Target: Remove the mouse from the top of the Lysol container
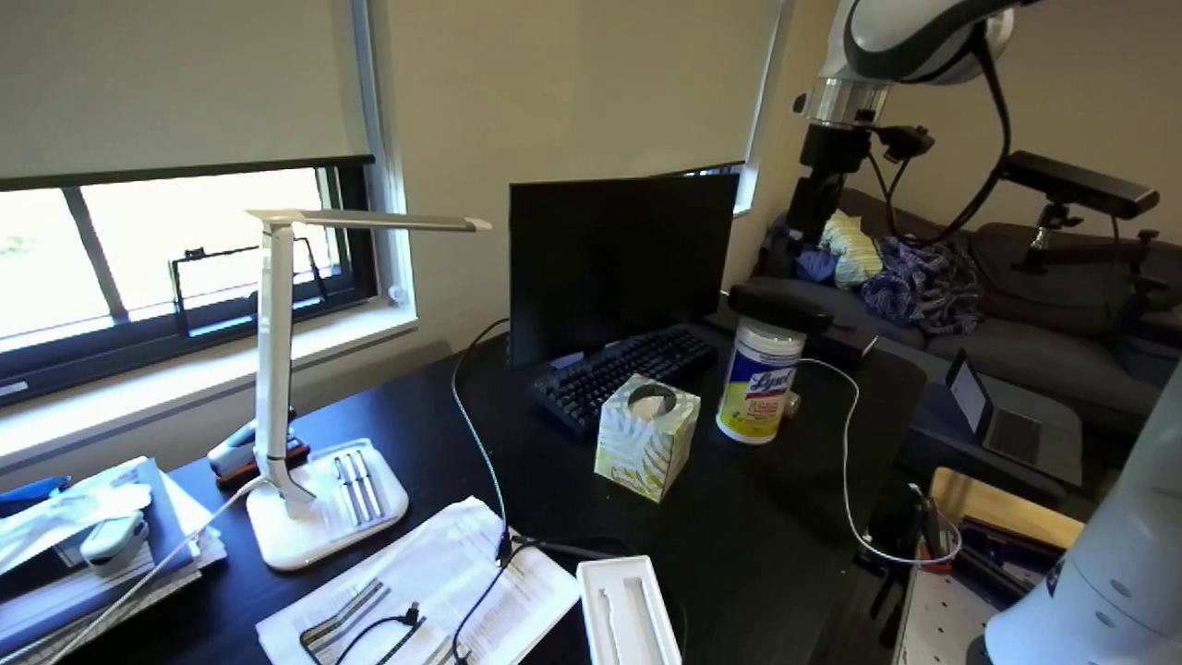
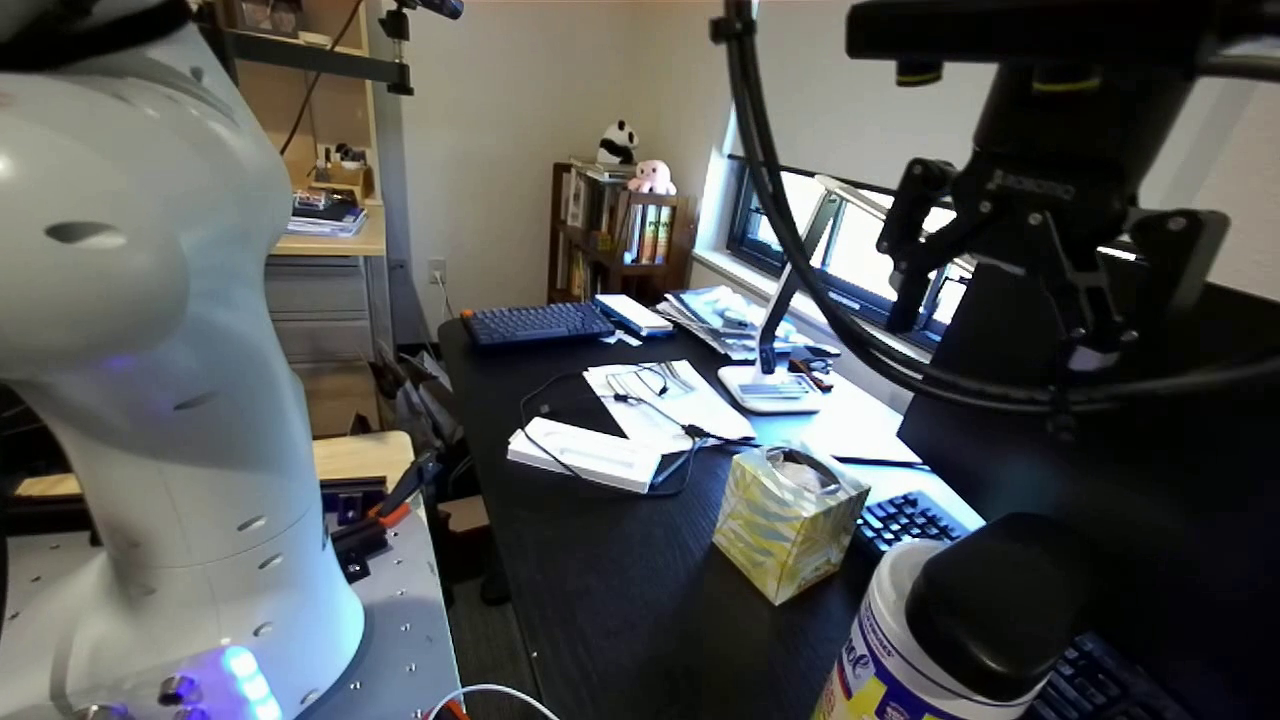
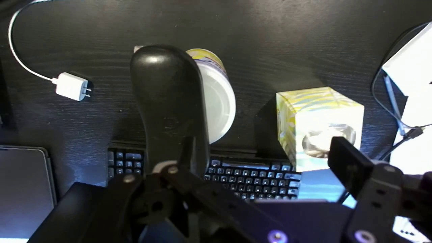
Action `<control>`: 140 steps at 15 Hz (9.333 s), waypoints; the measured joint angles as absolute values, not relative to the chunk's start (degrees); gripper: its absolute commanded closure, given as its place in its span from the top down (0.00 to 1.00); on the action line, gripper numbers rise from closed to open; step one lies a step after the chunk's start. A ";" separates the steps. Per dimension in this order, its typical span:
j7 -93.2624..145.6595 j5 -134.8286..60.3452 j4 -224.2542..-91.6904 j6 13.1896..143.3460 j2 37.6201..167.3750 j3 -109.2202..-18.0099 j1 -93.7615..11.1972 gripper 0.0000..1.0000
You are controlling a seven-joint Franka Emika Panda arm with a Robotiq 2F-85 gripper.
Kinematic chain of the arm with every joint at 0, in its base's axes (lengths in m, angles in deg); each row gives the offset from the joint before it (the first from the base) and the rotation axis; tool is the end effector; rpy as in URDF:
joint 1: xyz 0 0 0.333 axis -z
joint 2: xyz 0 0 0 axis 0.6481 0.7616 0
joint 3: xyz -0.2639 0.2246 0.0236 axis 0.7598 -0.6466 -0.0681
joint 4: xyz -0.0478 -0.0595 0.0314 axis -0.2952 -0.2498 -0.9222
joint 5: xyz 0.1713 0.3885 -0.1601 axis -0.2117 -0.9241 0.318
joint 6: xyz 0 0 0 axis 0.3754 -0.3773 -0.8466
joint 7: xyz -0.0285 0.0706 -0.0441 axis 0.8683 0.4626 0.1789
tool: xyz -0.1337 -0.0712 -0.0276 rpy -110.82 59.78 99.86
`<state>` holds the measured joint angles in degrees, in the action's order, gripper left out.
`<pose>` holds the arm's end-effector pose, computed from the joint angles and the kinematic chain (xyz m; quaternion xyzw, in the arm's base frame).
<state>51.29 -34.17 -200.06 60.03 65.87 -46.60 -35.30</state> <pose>0.4389 -0.2263 0.4157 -0.9997 0.0158 -0.0132 0.0107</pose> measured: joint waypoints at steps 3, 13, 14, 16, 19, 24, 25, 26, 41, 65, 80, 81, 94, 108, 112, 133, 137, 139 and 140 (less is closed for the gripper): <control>53.31 -37.16 -194.13 60.15 74.13 -45.06 -34.77 1.00; 63.43 -37.53 -185.32 60.19 90.25 -47.67 -29.24 1.00; 64.31 -37.28 -185.68 60.20 90.57 -47.93 -28.81 1.00; 65.23 -37.07 -186.65 60.32 90.64 -48.37 -28.01 1.00; 65.41 -36.21 -187.86 60.97 90.63 -48.71 -27.17 1.00; 65.41 -34.67 -189.65 63.29 90.48 -48.91 -26.80 0.67; 65.41 -34.62 -189.67 63.33 90.46 -48.99 -26.80 0.61; 65.41 -34.44 -189.69 63.35 90.46 -49.06 -26.80 0.53; 65.41 -31.62 -190.74 65.19 90.14 -49.40 -26.19 0.61; 67.56 -36.84 -195.40 65.44 80.03 -48.69 -24.87 1.00; 61.02 -40.22 -197.21 65.46 81.37 -50.81 -26.67 1.00; 60.36 -40.21 -197.21 65.47 81.69 -50.91 -26.71 1.00; 55.61 -38.97 -198.07 69.18 84.11 -51.76 -27.02 1.00; 55.19 -37.08 -199.13 70.40 84.60 -52.08 -27.05 0.53; 55.59 -37.12 -199.13 70.40 83.99 -51.84 -27.01 0.53; 60.39 -38.79 -209.51 81.52 77.39 -59.79 -38.12 0.53; 61.90 -38.79 -211.02 82.32 77.53 -59.29 -38.65 0.78; 62.22 -38.79 -211.10 82.32 77.52 -59.00 -38.57 0.53; 62.23 -38.79 -211.10 82.32 77.53 -59.00 -38.56 0.53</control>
